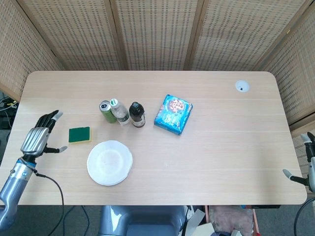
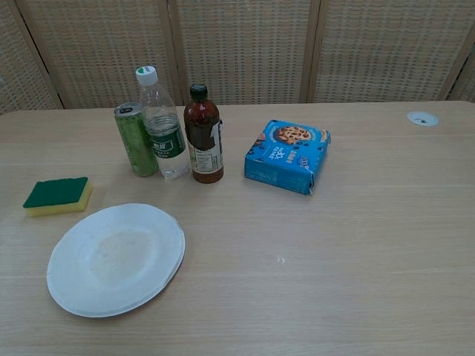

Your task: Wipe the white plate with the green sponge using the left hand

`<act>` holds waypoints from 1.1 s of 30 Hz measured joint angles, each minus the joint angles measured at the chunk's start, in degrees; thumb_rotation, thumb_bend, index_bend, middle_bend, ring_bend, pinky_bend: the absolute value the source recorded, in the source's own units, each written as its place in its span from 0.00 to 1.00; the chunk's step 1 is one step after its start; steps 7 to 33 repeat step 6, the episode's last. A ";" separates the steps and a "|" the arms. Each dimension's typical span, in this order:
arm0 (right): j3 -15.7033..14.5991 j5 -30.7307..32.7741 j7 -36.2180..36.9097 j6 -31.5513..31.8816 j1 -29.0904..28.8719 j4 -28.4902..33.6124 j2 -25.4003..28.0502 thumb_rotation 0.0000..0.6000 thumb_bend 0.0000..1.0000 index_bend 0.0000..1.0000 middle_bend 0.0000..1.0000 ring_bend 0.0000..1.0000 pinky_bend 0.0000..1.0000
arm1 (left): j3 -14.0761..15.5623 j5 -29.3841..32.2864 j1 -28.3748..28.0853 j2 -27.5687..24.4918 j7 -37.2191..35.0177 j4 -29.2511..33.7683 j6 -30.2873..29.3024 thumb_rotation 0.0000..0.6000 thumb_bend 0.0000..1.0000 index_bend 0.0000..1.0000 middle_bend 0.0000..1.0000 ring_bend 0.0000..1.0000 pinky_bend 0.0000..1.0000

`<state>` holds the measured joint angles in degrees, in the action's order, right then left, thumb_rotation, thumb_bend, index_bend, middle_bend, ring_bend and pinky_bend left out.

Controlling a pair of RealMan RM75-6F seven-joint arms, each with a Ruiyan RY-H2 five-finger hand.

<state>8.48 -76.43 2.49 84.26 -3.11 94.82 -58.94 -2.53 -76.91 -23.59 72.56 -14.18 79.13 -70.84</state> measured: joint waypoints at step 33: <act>0.17 -1.40 0.82 2.53 0.83 -1.10 -0.76 1.00 0.00 0.00 0.00 0.00 0.00 | 0.80 2.21 10.30 -9.35 10.89 15.79 -11.75 1.00 0.00 0.00 0.00 0.00 0.00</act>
